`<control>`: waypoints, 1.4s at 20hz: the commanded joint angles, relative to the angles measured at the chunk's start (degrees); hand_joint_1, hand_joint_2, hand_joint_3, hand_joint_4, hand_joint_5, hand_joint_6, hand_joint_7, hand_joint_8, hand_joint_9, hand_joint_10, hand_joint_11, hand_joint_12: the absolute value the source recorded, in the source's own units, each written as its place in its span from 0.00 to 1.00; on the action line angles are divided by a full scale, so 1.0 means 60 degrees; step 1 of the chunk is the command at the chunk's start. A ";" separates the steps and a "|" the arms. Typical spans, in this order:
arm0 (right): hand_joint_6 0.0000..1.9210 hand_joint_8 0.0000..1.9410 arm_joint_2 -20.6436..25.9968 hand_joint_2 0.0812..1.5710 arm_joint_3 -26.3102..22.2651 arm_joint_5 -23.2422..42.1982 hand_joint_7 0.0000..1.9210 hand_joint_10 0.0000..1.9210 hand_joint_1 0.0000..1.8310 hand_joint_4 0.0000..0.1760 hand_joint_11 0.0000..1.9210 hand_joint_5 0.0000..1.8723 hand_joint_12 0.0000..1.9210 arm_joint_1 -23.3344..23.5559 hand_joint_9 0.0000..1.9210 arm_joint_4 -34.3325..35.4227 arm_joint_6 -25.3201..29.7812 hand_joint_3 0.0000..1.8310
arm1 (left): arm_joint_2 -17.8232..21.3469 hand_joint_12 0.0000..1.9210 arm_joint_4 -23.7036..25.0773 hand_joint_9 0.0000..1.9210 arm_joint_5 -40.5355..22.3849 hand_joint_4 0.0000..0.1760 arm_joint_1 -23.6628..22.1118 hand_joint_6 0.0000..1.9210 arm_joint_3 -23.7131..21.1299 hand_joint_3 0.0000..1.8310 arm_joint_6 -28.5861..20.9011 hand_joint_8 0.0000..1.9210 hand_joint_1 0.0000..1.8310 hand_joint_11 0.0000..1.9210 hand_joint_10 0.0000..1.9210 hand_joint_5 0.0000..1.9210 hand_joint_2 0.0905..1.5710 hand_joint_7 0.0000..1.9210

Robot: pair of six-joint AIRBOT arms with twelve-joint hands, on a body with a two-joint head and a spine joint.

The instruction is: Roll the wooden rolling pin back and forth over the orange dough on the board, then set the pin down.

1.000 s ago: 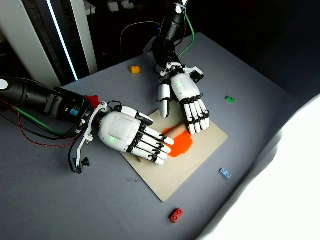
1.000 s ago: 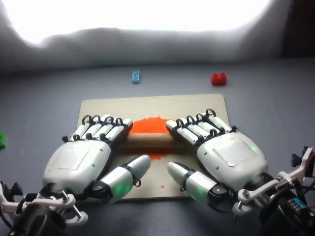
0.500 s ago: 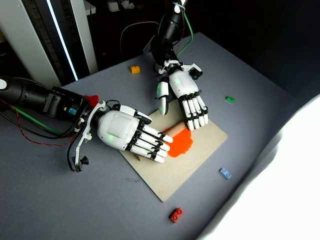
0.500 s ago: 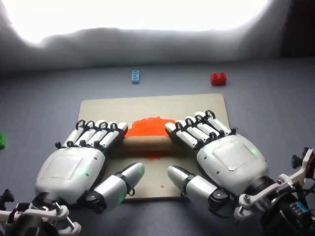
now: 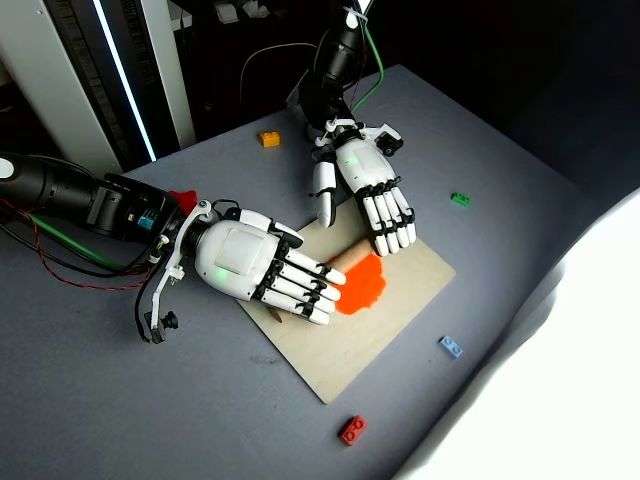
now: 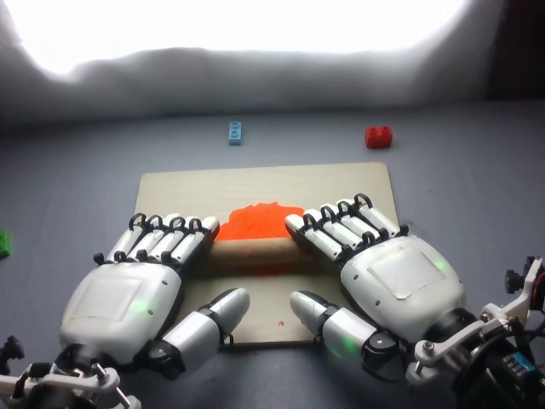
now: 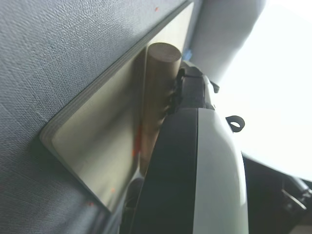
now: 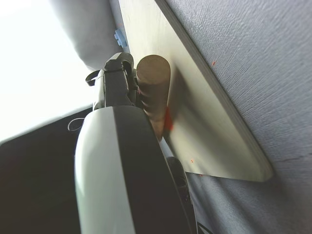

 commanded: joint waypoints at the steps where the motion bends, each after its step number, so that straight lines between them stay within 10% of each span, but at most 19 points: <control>1: 0.01 0.00 0.0030 0.89 -0.0030 0.0494 0.13 0.01 0.00 0.00 0.00 0.11 0.21 -0.0067 0.10 -0.0365 -0.0045 0.00 | -0.0074 0.17 0.0330 0.08 -0.0286 0.00 0.0094 0.00 -0.0060 0.00 -0.0039 0.00 0.00 0.00 0.00 0.13 0.86 0.12; 28: 0.00 0.00 0.0227 0.88 -0.0397 0.0937 0.12 0.01 0.00 0.00 0.00 0.11 0.13 -0.0331 0.09 -0.1063 -0.0058 0.00 | 0.0144 0.14 0.0909 0.08 -0.0635 0.00 0.0434 0.00 -0.0774 0.00 -0.0230 0.00 0.00 0.00 0.00 0.12 0.85 0.12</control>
